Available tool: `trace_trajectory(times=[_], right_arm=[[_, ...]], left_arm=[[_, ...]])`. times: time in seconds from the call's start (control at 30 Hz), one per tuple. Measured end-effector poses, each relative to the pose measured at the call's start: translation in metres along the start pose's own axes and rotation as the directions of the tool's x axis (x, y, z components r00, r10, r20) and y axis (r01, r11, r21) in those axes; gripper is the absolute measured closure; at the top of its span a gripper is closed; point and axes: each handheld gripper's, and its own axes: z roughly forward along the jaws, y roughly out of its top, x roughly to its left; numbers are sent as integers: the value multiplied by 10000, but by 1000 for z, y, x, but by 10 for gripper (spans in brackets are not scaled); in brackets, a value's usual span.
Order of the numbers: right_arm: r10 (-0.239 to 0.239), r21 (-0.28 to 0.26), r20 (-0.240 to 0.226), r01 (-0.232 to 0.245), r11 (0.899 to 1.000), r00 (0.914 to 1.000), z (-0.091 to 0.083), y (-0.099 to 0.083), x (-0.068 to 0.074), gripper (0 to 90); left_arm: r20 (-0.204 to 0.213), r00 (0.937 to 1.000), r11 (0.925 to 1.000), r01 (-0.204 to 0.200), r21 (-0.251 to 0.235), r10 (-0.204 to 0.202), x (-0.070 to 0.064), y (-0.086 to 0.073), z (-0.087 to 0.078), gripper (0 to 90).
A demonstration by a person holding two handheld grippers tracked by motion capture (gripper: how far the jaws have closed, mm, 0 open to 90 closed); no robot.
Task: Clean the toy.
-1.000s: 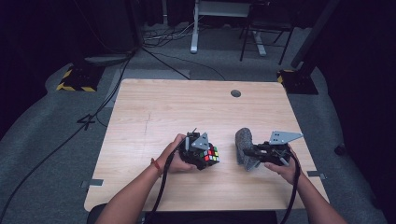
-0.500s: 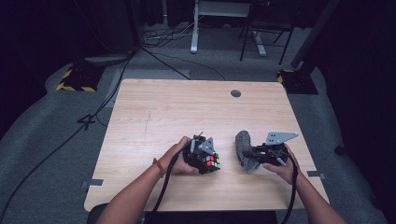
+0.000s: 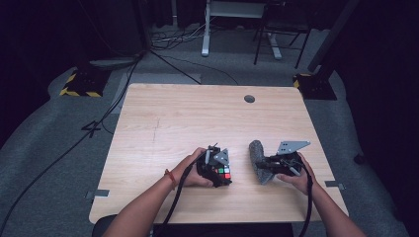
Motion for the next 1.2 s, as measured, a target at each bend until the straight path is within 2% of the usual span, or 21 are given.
trace_trajectory(times=[0.17, 0.27, 0.33, 0.47, 0.53, 0.7, 0.77, 0.87, 1.03, 1.2], right_arm=[[-43, 239, 24, 42, 9997, 10000, 0, -3, -2, 740], [88, 343, 29, -89, 9994, 10000, -3, -6, -4, 740], [102, 511, 105, -107, 9986, 9999, -6, -9, -6, 738], [432, 414, 132, -437, 9982, 9990, -16, -20, -10, 733], [419, 450, 318, -434, 9980, 9986, -22, -27, -9, 731], [570, 203, 494, -581, 9981, 9971, -35, -43, -10, 727], [650, 316, 555, -668, 9973, 9963, -40, -49, -12, 716], [838, 307, 585, -857, 9959, 9948, -47, -59, -14, 693], [1230, -163, 765, -1221, 9924, 9895, -56, -70, -17, 622], [1160, -192, 955, -1147, 9932, 9887, -56, -72, -17, 598]], left_arm=[[-80, 9999, 9999, 117, -71, -118, 3, -7, -5, 329], [-121, 9995, 9996, 275, -23, -275, 4, -14, -11, 329], [-136, 9991, 9992, 408, -31, -409, 5, -22, -17, 328], [-304, 9971, 9976, 698, -5, -697, 6, -39, -29, 325], [-377, 9961, 9968, 799, -76, -801, 6, -46, -34, 324], [-752, 9901, 9930, 1181, -95, -1184, 4, -65, -45, 324], [-743, 9885, 9911, 1328, 96, -1317, 5, -71, -44, 316], [-604, 9854, 9872, 1596, 56, -1589, 8, -80, -43, 293], [-819, 9816, 9849, 1731, 21, -1724, 7, -82, -43, 236], [-1164, 9739, 9808, 1919, -343, -1946, 5, -85, -49, 180]])
